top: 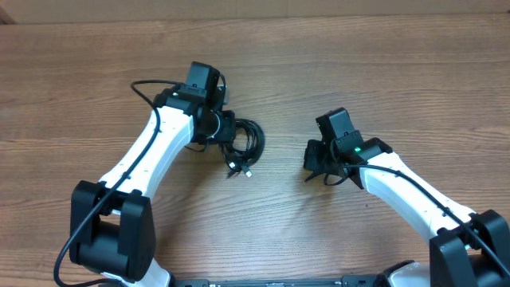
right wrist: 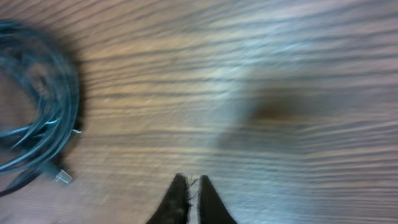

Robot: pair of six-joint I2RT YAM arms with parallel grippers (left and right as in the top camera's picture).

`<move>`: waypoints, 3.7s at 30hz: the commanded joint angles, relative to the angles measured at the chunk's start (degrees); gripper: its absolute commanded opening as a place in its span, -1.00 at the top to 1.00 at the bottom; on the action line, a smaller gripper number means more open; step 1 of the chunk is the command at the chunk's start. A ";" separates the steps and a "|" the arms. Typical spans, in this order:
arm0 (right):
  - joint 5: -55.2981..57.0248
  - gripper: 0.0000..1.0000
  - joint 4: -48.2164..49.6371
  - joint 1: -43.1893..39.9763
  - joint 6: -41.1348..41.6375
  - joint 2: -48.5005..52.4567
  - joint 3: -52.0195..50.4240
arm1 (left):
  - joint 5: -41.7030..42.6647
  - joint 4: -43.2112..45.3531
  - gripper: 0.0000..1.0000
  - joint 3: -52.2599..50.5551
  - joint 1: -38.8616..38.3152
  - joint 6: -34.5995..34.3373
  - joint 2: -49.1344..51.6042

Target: Untangle cables

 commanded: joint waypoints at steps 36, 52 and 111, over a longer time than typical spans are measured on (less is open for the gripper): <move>-7.34 -0.37 4.96 0.22 -2.80 -0.11 0.50 | -10.14 5.38 0.20 0.94 -1.99 14.80 10.16; -6.47 -0.45 5.01 0.15 -2.82 -0.11 0.50 | -9.29 -14.58 0.70 6.43 3.10 0.15 -3.39; -6.49 -0.48 4.13 0.15 -2.82 -0.11 0.50 | -29.40 -20.02 0.90 18.56 6.29 -7.82 -1.75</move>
